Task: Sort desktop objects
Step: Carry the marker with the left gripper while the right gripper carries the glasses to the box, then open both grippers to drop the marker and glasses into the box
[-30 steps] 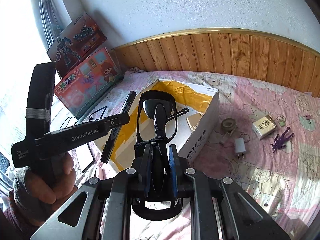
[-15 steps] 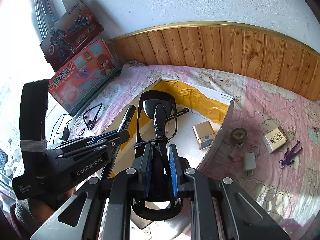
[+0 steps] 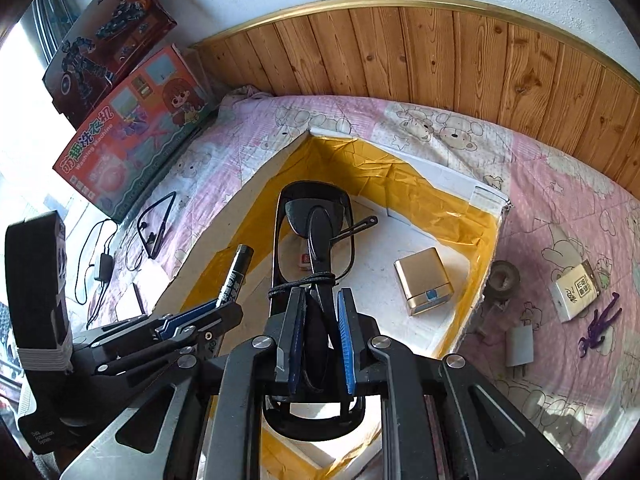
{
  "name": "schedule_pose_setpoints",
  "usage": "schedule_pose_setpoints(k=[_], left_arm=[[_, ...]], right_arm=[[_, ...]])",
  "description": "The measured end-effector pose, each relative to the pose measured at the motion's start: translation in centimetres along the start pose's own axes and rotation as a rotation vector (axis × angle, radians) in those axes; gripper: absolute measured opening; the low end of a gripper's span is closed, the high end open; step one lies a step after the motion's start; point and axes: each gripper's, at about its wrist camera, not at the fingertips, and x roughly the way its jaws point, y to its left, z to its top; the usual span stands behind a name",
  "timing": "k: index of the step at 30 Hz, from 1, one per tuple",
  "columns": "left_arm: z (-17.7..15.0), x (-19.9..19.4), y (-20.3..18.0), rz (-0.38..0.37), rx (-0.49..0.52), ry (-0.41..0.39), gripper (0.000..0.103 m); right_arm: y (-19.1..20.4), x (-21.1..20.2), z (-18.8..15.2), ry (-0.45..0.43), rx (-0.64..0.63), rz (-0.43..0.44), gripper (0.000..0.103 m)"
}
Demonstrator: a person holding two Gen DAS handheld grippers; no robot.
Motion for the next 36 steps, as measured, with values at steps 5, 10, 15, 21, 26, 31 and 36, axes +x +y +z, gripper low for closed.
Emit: schedule_pose_setpoints(k=[5, 10, 15, 21, 26, 31, 36], left_arm=[[0.2, 1.0, 0.5, 0.014, 0.020, 0.036, 0.013], [-0.1, 1.9, 0.0, 0.027, 0.072, 0.079, 0.013], [-0.1, 3.1, 0.0, 0.046, 0.082, 0.127, 0.013], [0.2, 3.7, 0.7, 0.053, 0.053, 0.152, 0.013], [0.4, 4.3, 0.5, 0.049, 0.044, 0.170, 0.014], [0.4, 4.5, 0.3, 0.063, 0.048, 0.177, 0.021], [0.3, 4.2, 0.1, 0.069, 0.057, 0.175, 0.024]], right_arm=[[0.1, 3.0, 1.7, 0.072, -0.008, -0.031, 0.017], [0.0, 6.0, 3.2, 0.141, -0.015, -0.072, 0.018], [-0.4, 8.6, 4.5, 0.186, 0.001, -0.097, 0.018], [-1.0, 11.4, 5.5, 0.234, 0.025, -0.126, 0.018], [-1.5, 12.9, 5.9, 0.270, 0.030, -0.139, 0.018], [-2.4, 12.8, 5.9, 0.267, 0.062, -0.149, 0.019], [-2.6, 12.0, 5.8, 0.260, 0.068, -0.136, 0.019]])
